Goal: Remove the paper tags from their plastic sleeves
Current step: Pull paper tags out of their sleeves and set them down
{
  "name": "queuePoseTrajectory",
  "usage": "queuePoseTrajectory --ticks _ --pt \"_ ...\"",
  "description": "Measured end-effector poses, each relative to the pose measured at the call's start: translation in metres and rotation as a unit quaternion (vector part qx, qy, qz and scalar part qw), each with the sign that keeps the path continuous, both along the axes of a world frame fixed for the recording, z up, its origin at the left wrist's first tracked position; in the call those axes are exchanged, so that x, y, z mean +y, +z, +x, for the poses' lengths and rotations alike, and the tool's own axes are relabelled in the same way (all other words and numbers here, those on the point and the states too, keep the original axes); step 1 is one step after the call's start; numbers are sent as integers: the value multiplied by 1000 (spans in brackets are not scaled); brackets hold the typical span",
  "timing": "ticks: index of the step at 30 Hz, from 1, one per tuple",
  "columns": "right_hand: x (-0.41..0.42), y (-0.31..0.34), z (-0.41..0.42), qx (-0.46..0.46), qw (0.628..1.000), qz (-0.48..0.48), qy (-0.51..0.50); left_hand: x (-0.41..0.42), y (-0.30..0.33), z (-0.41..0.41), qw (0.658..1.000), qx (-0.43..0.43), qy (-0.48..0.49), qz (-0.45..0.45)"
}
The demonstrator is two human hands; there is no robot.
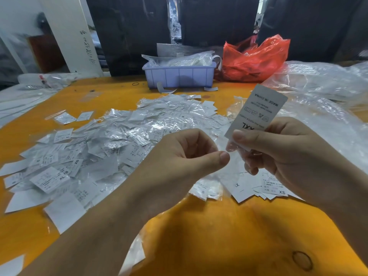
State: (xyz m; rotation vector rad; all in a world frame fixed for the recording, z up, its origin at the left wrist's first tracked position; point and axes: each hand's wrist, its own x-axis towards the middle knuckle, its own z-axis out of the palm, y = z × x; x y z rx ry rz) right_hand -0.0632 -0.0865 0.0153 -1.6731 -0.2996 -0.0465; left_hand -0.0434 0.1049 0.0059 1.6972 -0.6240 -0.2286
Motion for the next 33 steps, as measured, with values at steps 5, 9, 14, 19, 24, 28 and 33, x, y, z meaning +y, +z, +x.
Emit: queuePoseTrajectory --ticks 5,9,14,19,24,28,33 --pt "1 2 -2 -6 1000 -12 19 -1 -2 1 1000 9 -1 -8" --pt "1 2 -2 -10 999 -12 40 -1 -2 1 1000 11 -13 -14" --pt "0 1 0 11 999 5 41 -1 -2 1 1000 13 -19 -19" --pt "2 1 0 54 995 62 54 0 -3 2 1000 19 -13 -16" --pt "-1 0 1 41 997 61 2 0 -3 2 1000 20 -5 -19" --pt "3 -3 -3 19 1000 8 12 -1 -2 1 1000 16 -10 -24" --pt "-2 0 2 25 996 85 -18 2 -2 3 999 21 2 -25"
